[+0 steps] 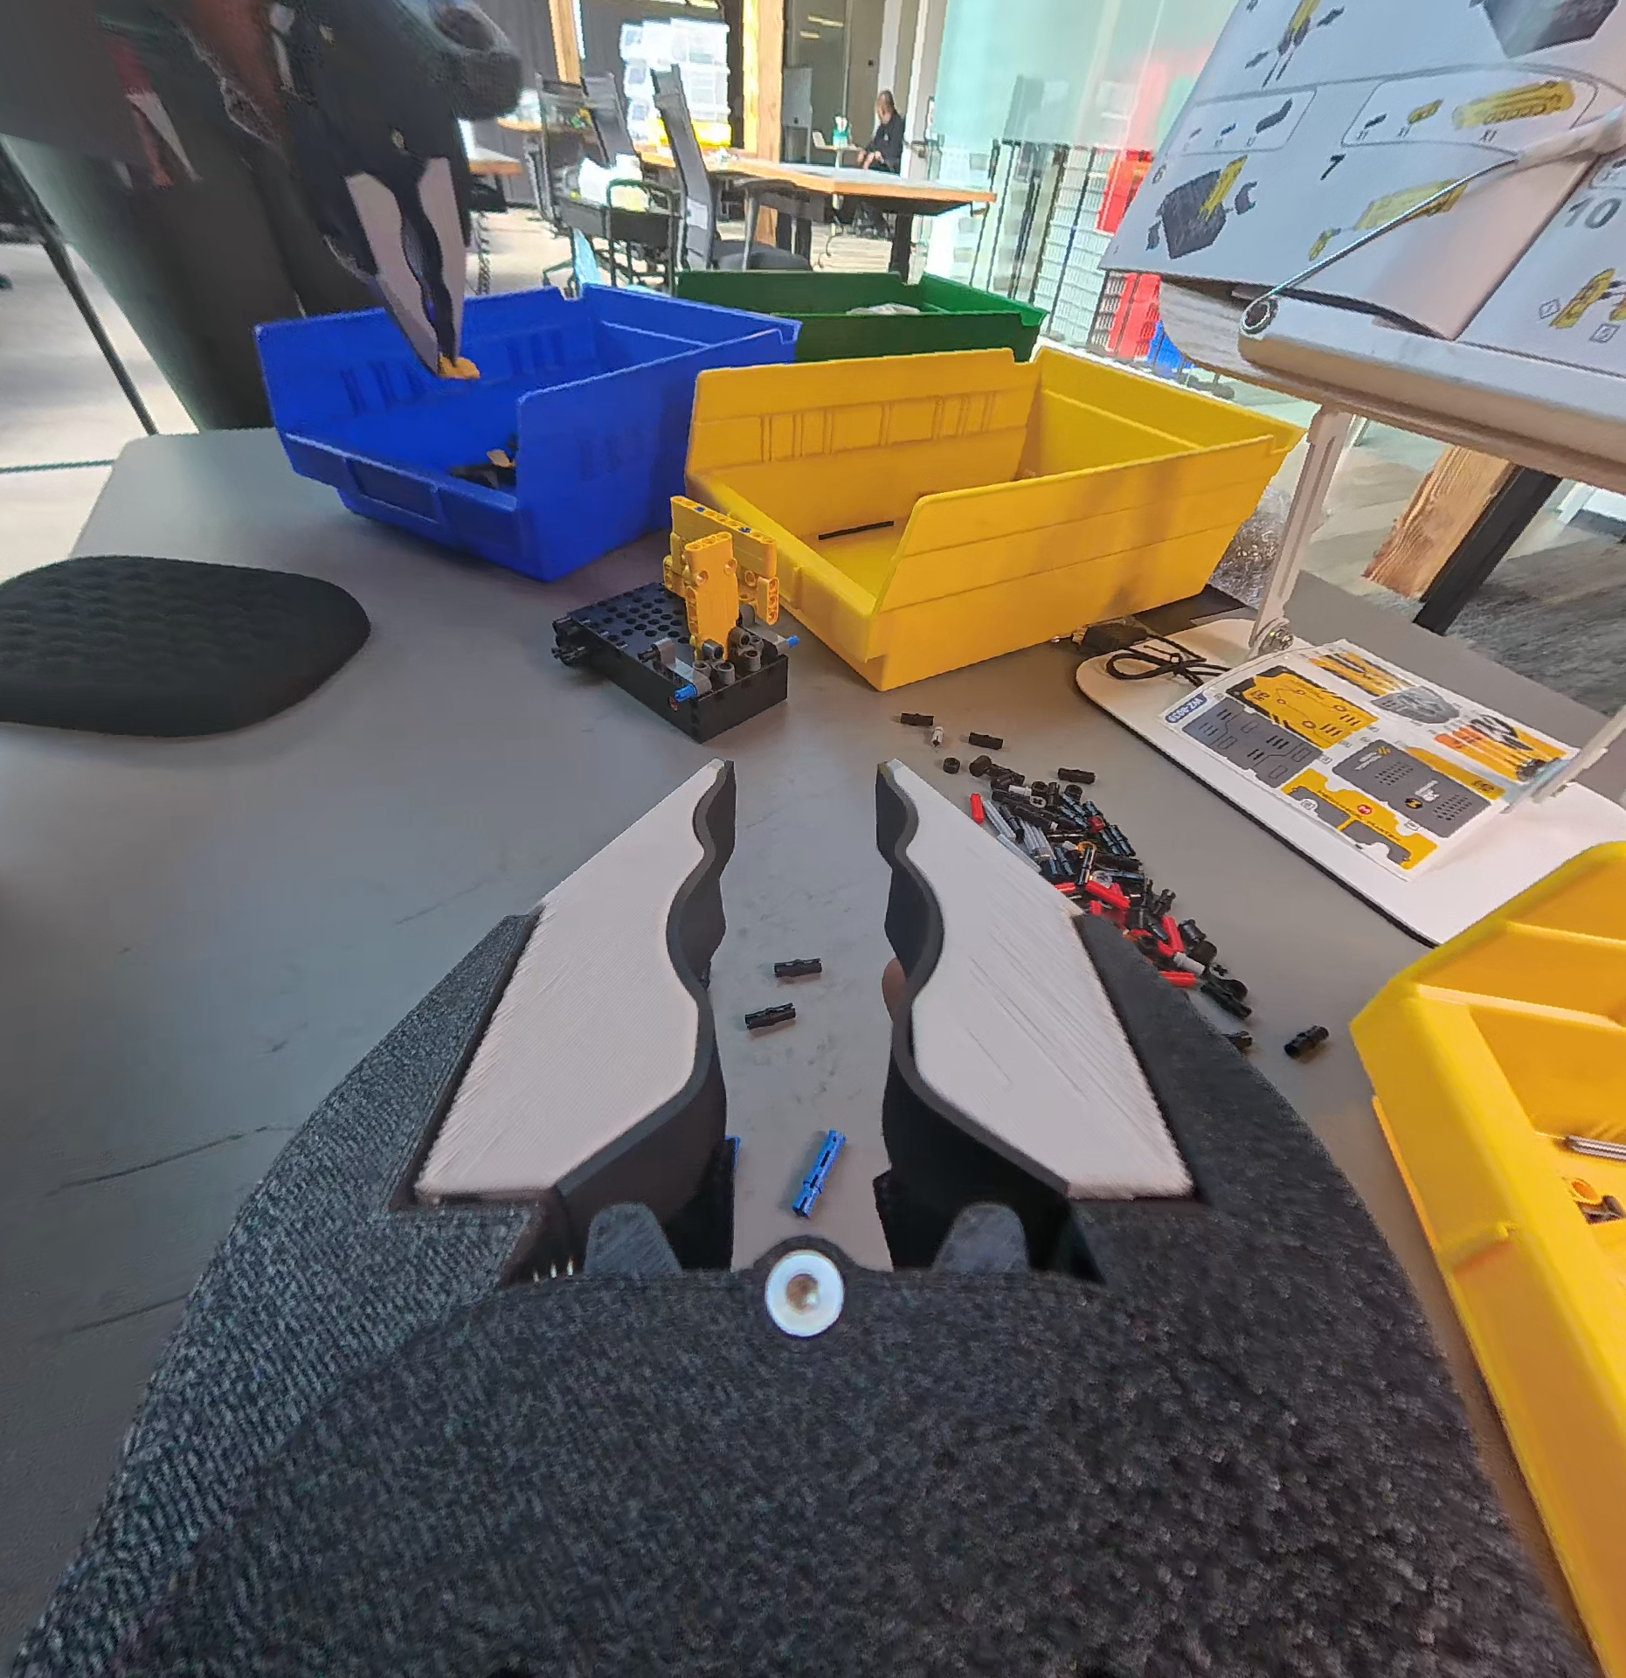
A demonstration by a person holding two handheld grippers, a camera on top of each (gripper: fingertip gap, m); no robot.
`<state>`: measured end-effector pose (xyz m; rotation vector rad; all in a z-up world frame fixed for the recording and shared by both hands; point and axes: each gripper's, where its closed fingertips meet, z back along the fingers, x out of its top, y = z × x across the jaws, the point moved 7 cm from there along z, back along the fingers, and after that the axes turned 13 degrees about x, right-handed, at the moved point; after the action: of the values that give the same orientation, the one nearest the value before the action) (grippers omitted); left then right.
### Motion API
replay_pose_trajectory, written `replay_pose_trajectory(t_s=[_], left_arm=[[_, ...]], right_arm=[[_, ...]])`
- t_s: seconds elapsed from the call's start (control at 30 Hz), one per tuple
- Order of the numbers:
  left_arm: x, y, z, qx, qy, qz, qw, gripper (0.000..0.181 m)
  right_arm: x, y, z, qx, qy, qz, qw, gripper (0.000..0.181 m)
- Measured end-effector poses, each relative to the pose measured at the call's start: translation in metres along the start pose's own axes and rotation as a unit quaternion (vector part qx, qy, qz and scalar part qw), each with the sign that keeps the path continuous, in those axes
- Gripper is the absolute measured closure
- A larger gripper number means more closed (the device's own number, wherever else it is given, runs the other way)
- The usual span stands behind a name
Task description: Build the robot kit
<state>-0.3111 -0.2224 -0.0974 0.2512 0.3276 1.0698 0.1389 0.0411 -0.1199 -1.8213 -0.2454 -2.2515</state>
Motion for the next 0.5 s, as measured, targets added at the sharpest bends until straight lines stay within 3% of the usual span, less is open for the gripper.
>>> replay_pose_trajectory(t_s=[0.27,0.5], left_arm=[[0.003,-0.023,0.024,0.029,-0.074,0.006,0.997,0.173],[0.021,-0.026,0.062,0.017,-0.225,0.041,0.973,0.173]], right_arm=[[0.005,0.006,-0.001,0.003,-0.003,0.011,1.0,0.151],[0.005,0.01,0.002,0.0,0.0,0.024,1.0,0.152]])
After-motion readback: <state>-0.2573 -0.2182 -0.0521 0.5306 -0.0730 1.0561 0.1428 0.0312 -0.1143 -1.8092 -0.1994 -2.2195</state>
